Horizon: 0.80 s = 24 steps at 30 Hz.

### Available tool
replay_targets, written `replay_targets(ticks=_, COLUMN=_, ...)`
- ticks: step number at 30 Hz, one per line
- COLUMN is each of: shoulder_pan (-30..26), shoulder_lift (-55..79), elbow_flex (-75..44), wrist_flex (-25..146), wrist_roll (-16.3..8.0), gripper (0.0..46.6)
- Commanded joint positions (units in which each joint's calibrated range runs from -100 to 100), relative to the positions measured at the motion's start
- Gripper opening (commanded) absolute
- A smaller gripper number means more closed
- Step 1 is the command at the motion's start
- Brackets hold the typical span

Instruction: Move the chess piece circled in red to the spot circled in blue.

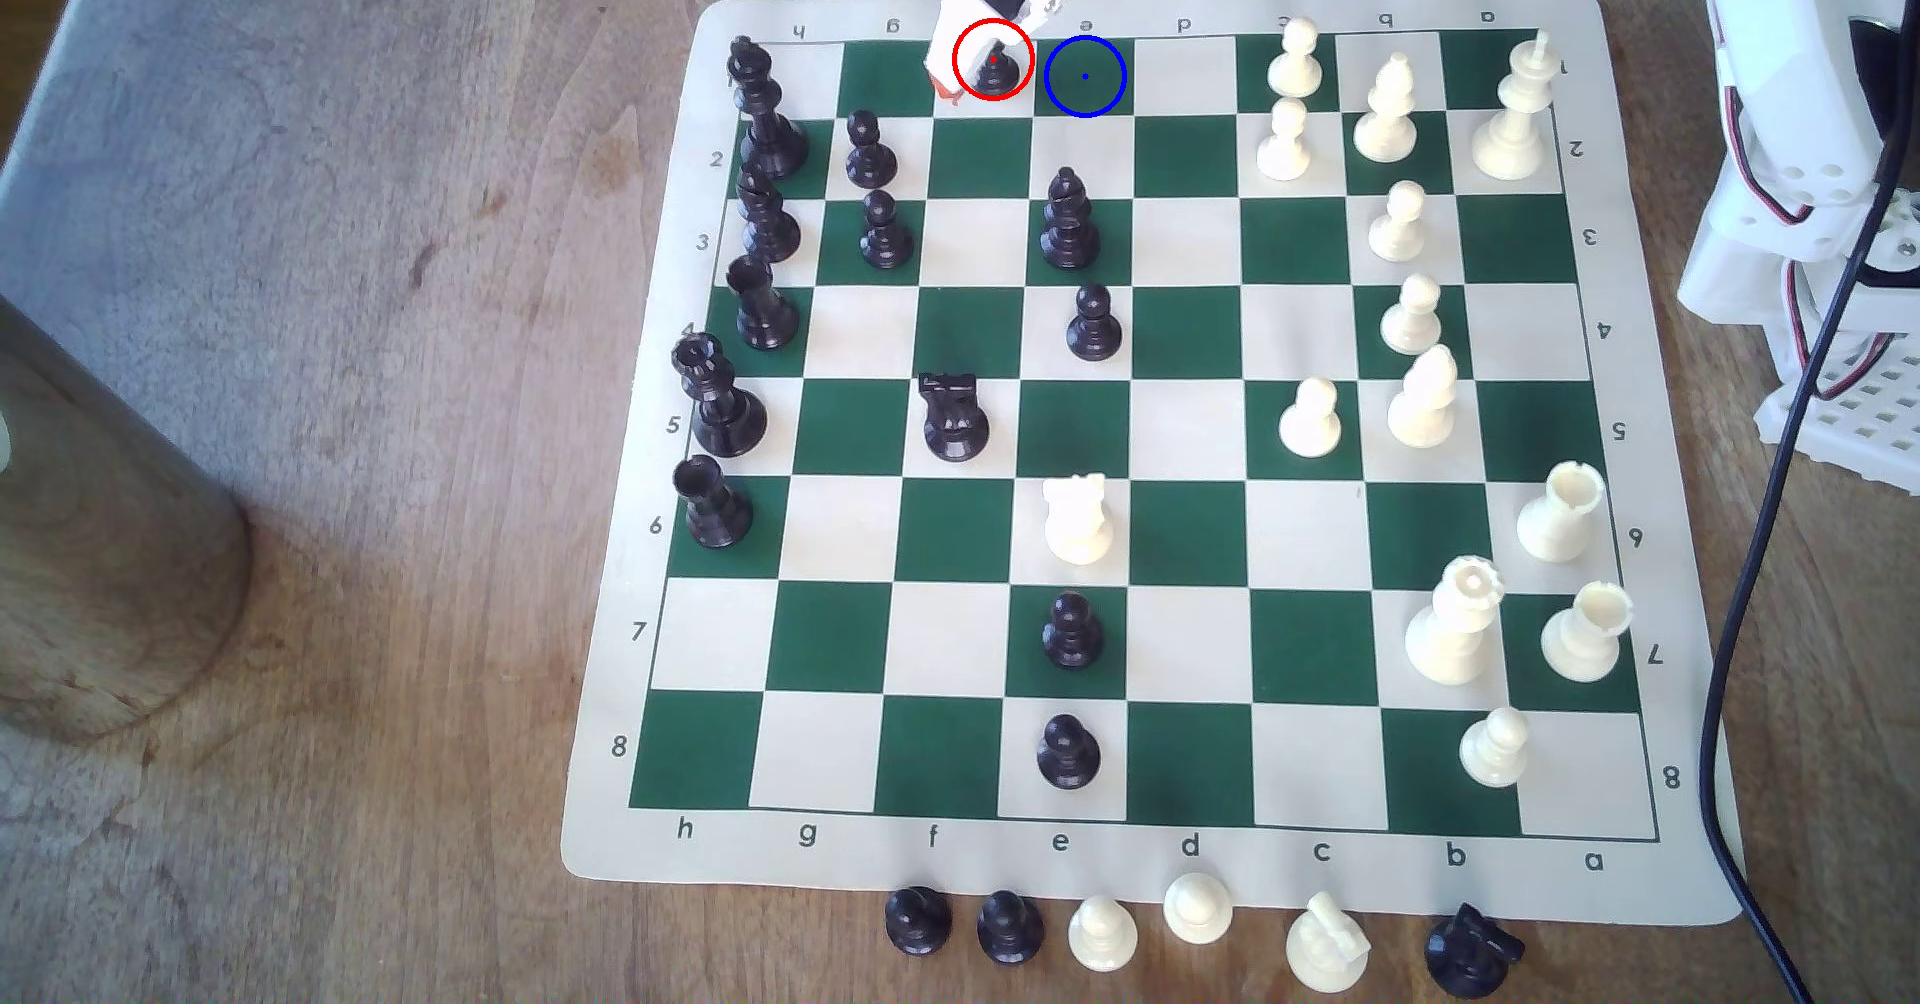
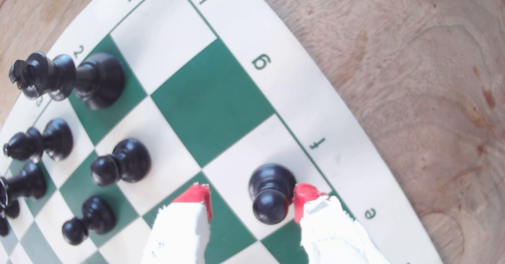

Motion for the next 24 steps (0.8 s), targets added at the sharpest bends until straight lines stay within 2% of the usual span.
replay_targets(ticks=1, shoulder_pan=0.3, shoulder_lift=-1.9, elbow_flex=-5.3, wrist_flex=-0.7, wrist_roll=0.0, gripper=16.0)
replay_targets(ticks=11, shoulder_pan=-0.1, shoulder_lift=-1.8, elbow_flex=-4.9, wrist_flex=-1.8, wrist_roll=-0.7, gripper=13.7)
replay_targets(ticks=16, shoulder_pan=-0.1, shoulder_lift=-2.0, elbow_flex=-4.8, wrist_flex=-1.7, wrist_roll=-0.8, gripper=5.1)
replay_targets(ticks=17, shoulder_pan=-0.1, shoulder_lift=-2.2, elbow_flex=-4.7, wrist_flex=-1.7, wrist_roll=-0.9, gripper=0.3)
replay_targets(ticks=24, shoulder_pan=-0.1, shoulder_lift=-2.8, elbow_flex=-4.6, wrist_flex=-1.5, wrist_roll=-0.9, gripper=0.2)
